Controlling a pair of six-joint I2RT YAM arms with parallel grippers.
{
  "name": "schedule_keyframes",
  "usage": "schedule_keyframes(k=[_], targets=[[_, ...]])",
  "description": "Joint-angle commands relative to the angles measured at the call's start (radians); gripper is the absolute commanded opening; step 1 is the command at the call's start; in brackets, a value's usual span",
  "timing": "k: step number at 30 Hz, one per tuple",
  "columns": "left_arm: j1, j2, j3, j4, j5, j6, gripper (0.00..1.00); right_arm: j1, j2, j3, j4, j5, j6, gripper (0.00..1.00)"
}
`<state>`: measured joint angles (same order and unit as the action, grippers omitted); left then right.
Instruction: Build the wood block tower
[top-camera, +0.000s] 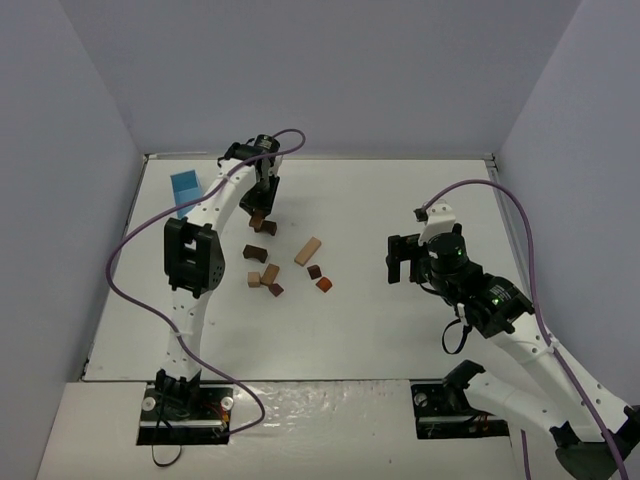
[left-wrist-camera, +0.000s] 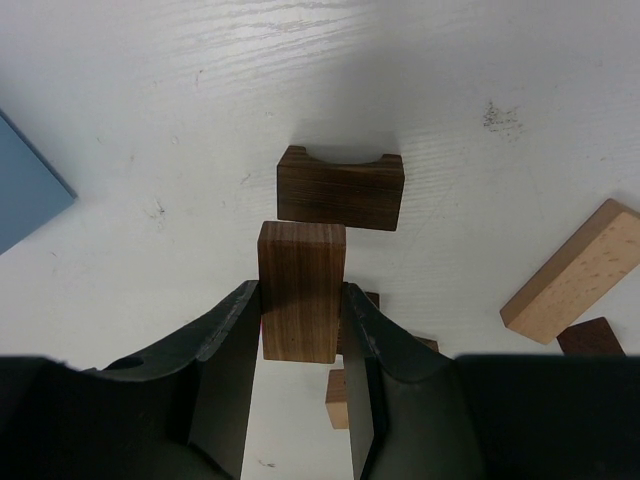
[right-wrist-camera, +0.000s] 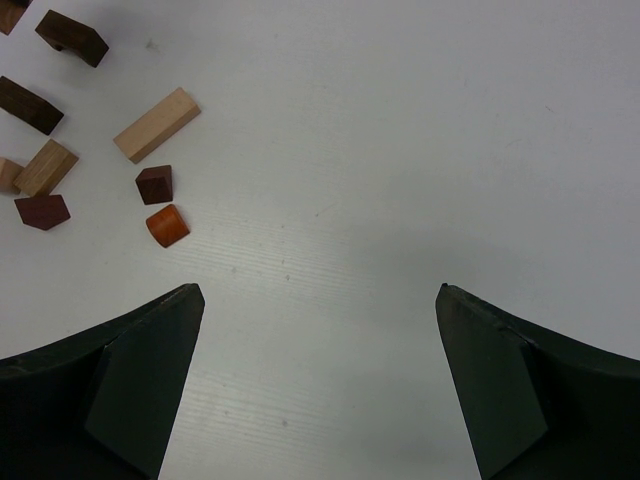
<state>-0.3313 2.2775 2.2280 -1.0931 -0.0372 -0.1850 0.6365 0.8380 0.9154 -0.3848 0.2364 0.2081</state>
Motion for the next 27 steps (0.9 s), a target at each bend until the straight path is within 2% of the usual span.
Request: schedule_keyframes(k=[1,17,27], targets=[[0.008,-0.028,0.030,0.026,-0.002,0.021,0.08,0.005,0.019,0.010,0.058,0.041,0.010,1.00],[0.008,-0.047,-0.101,0.182,0.037,0.018,0.08,0.003,0.021,0.005,0.058,0.027,-0.015,1.00],[0.007,-0.033,-0.097,0.188,0.037,0.019,0.08,0.003,0.043,0.002,0.058,0.018,-0.010,1.00]])
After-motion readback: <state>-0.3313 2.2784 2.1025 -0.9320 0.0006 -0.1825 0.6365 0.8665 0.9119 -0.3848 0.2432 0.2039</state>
